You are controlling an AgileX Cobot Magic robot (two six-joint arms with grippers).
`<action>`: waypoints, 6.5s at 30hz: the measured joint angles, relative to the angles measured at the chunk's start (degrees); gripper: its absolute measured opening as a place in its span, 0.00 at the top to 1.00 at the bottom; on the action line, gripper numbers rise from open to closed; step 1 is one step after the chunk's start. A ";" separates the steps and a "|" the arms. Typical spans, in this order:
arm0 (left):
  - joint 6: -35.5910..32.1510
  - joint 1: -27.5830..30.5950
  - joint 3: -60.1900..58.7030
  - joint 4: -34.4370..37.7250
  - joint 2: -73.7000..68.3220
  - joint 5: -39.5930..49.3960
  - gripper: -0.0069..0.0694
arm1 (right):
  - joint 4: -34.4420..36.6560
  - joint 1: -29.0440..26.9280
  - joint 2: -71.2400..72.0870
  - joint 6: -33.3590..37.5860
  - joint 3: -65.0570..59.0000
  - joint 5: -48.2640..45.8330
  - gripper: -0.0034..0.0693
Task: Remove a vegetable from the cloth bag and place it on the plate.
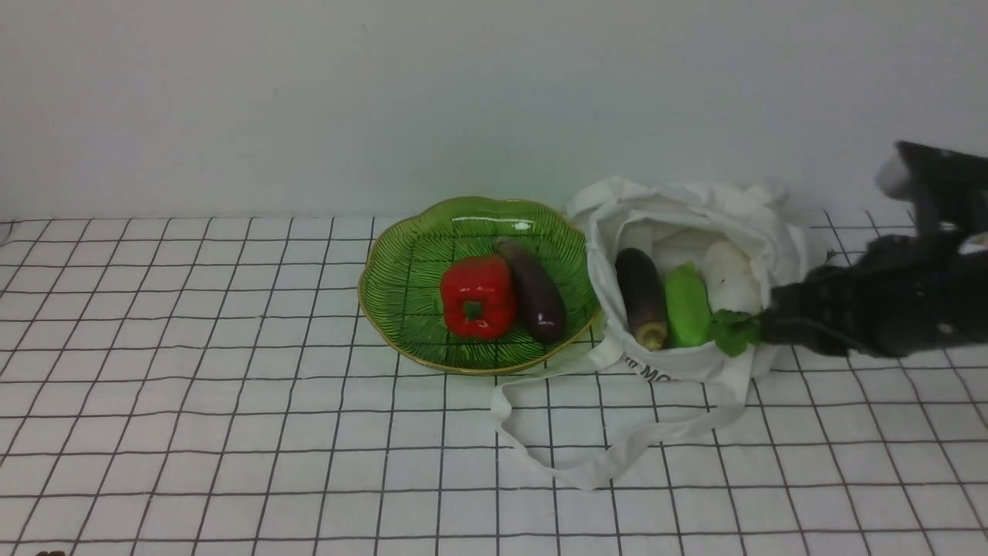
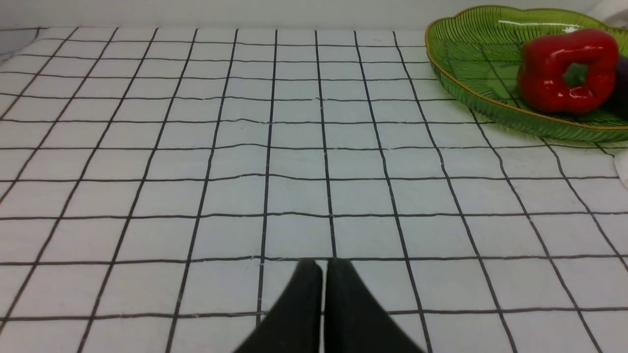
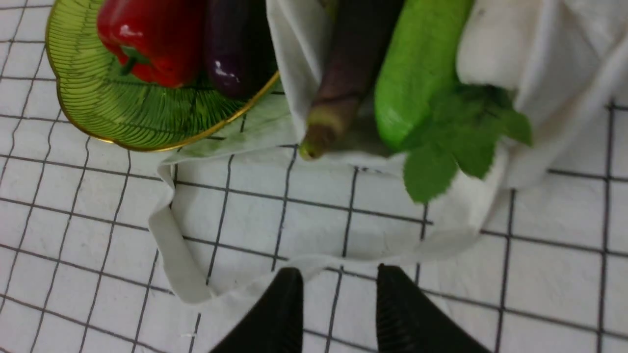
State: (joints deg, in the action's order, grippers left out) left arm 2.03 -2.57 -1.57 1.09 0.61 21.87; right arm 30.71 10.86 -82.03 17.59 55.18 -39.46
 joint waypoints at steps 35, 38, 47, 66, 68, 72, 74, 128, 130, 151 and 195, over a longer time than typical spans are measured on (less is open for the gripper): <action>0.05 0.00 0.00 0.00 0.00 0.00 0.92 | -5.31 5.63 -28.53 -5.41 18.62 -0.97 0.68; 0.05 0.00 0.00 0.00 0.00 0.00 0.92 | -5.76 5.63 -26.38 -5.41 18.55 -2.20 0.68; 0.05 0.00 0.00 0.00 0.00 0.00 0.92 | -14.01 5.63 -16.18 -10.83 18.55 -10.45 0.68; 0.05 0.00 0.00 0.00 0.00 0.00 0.92 | -5.69 15.19 -15.32 -7.38 18.74 -3.97 0.68; 0.05 0.00 0.00 0.00 0.00 0.00 0.92 | -5.69 15.67 -20.99 -7.12 21.22 -2.12 0.68; 0.05 0.00 0.00 0.00 0.00 0.00 0.92 | -5.69 15.74 -28.25 -6.92 26.82 -1.23 0.68; 0.05 0.00 0.00 0.00 0.00 0.00 0.92 | -5.69 15.74 -32.24 -6.87 30.17 -1.03 0.68; 0.11 0.00 0.00 0.00 0.00 0.00 0.92 | -29.58 15.74 63.82 -23.02 -19.98 -9.74 0.97; 0.11 0.00 0.00 0.00 0.00 0.00 0.92 | -29.58 15.74 75.41 -22.97 -31.60 -1.15 0.97; 0.11 0.00 0.00 0.00 0.00 0.00 0.92 | -30.71 15.74 82.77 -23.02 -40.90 12.84 0.97; 0.11 0.00 0.00 0.00 0.00 0.00 0.92 | -34.06 -8.64 82.77 -23.14 -56.41 17.94 0.97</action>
State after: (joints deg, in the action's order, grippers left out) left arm 2.14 -2.57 -1.57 1.09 0.61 21.87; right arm -3.35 2.23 0.74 -5.55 -1.23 -21.53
